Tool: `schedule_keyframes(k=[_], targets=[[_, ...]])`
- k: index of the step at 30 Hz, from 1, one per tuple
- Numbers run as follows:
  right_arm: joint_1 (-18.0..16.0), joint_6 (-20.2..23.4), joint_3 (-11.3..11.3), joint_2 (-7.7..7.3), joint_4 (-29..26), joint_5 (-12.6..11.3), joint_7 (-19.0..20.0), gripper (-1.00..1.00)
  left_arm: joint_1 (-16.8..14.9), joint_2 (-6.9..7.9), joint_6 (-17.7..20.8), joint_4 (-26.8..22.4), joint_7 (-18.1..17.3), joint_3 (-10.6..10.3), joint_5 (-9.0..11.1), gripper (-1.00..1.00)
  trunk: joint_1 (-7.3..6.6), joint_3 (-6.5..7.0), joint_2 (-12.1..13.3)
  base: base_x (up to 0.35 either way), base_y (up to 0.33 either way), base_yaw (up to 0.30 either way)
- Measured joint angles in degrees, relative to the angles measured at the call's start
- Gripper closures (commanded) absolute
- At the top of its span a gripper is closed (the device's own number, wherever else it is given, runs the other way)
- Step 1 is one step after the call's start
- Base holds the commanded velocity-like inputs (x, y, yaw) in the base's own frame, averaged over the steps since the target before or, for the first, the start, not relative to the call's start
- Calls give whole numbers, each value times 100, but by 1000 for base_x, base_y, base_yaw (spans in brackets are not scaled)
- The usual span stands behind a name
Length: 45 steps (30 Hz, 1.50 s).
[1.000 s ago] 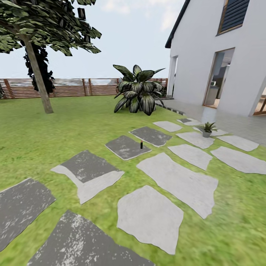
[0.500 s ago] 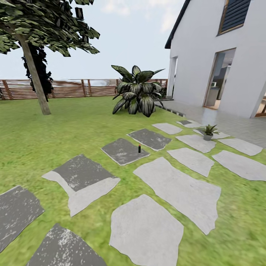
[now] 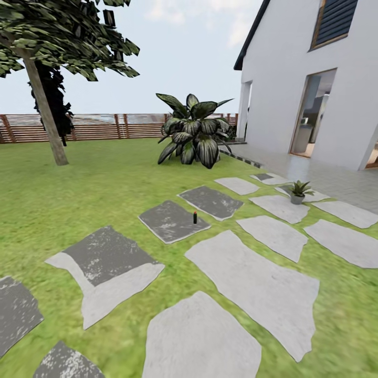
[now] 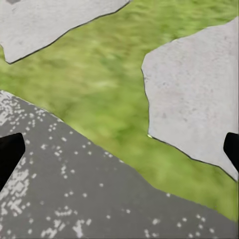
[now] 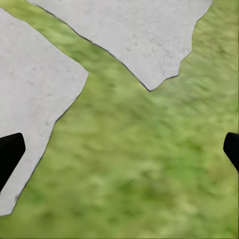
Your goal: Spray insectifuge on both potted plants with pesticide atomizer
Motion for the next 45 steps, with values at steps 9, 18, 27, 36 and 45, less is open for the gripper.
schedule_keyframes(k=[9, 18, 27, 36, 45], targets=[[0, 0, 0, 0, 0, 1, 0, -100, 0, 0, 3, 3, 0, 0, -3, -100, 0, 0, 0, 330, -108, 0], [0, 0, 0, 3, 0, 2, 0, -100, 0, 0, 5, 3, 0, 0, -3, -100, 0, 0, 0, 330, -99, 0], [0, 0, 0, 0, 0, 0, 0, -100, 0, 0, 2, 3, 0, 0, -3, -100, 0, 0, 0, 330, -94, 0], [0, 0, 0, 1, 0, 2, 0, -100, 0, 0, 0, 3, 0, 0, -3, -100, 0, 0, 0, 330, -93, 0], [0, 0, 0, 5, 0, 0, 0, -100, 0, 0, 1, 3, 0, 0, 0, -100, 0, 0, 0, 330, -88, 0]])
